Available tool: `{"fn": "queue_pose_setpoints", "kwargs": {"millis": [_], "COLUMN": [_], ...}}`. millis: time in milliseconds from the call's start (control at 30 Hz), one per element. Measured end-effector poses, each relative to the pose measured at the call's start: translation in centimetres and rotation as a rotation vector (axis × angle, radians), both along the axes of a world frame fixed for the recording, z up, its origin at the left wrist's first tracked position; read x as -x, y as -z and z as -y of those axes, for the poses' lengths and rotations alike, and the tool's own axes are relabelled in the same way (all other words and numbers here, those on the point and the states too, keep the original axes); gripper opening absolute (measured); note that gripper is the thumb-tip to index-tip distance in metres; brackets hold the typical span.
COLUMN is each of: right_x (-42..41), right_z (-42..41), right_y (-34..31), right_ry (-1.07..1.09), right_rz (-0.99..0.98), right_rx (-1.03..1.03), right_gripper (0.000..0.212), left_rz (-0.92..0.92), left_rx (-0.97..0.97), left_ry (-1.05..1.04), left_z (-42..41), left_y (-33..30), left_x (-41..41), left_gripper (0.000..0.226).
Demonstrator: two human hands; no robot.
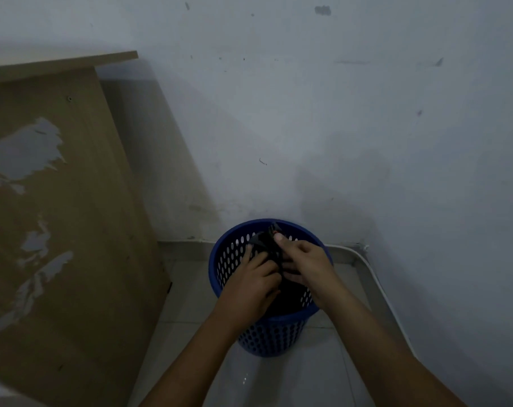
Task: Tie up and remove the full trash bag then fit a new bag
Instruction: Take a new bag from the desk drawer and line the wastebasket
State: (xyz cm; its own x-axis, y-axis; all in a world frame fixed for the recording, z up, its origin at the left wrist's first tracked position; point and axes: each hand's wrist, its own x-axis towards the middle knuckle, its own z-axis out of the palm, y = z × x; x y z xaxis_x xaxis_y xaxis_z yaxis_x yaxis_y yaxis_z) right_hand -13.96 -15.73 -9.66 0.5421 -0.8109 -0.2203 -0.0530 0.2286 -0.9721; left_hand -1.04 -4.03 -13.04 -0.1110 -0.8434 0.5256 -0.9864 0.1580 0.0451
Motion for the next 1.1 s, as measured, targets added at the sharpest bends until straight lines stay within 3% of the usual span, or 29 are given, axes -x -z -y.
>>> {"fn": "queue_pose_setpoints", "kwargs": {"millis": [133, 300, 367, 467, 567, 633, 700, 867, 967, 1100], "right_x": [0.1, 0.6, 0.6, 0.6, 0.5, 0.3, 0.1, 0.8, 1.4, 1.4], "right_z": [0.5, 0.9, 0.7, 0.3, -0.2, -0.4, -0.4, 0.9, 1.8, 4.0], "right_y": [0.8, 0.8, 0.7, 1.0, 1.2, 1.3, 1.2, 0.6, 0.1, -0.5], "right_ry": [0.022, 0.026, 0.0, -0.075, -0.168, -0.174, -0.082, 0.217, 0.289, 0.346], "right_rz": [-0.02, 0.132, 0.144, 0.076, 0.031, 0.013, 0.029, 0.214, 0.242, 0.089], "right_rx": [0.101, 0.256, 0.264, 0.295, 0.274, 0.21, 0.13, 0.018, -0.045, 0.084], "right_gripper": [0.015, 0.005, 0.009, 0.014, 0.019, 0.01, 0.015, 0.019, 0.016, 0.02], "left_rz": [-0.023, -0.626, -0.732, -1.025, -1.328, -1.355, -1.367, -1.439, -1.266, -1.032], "left_rx": [-0.02, 0.093, 0.124, 0.09, -0.099, -0.145, -0.076, 0.093, 0.112, 0.156], "left_ry": [0.009, -0.345, -0.462, -0.421, -0.359, -0.337, -0.36, -0.623, -0.643, -0.685], "left_z": [0.2, -0.6, -0.6, 0.2, 1.4, 1.8, 1.7, -0.1, -1.7, -3.0], "left_y": [0.4, -0.1, -0.7, -1.9, -3.0, -2.9, -2.4, -1.4, -1.6, -2.4], "left_x": [0.6, -0.2, -0.7, -0.7, -0.5, -0.5, -0.9, -1.8, -2.9, -5.4], "left_gripper": [0.013, 0.04, 0.045, 0.049, 0.039, 0.023, 0.015, 0.033, 0.042, 0.042]}}
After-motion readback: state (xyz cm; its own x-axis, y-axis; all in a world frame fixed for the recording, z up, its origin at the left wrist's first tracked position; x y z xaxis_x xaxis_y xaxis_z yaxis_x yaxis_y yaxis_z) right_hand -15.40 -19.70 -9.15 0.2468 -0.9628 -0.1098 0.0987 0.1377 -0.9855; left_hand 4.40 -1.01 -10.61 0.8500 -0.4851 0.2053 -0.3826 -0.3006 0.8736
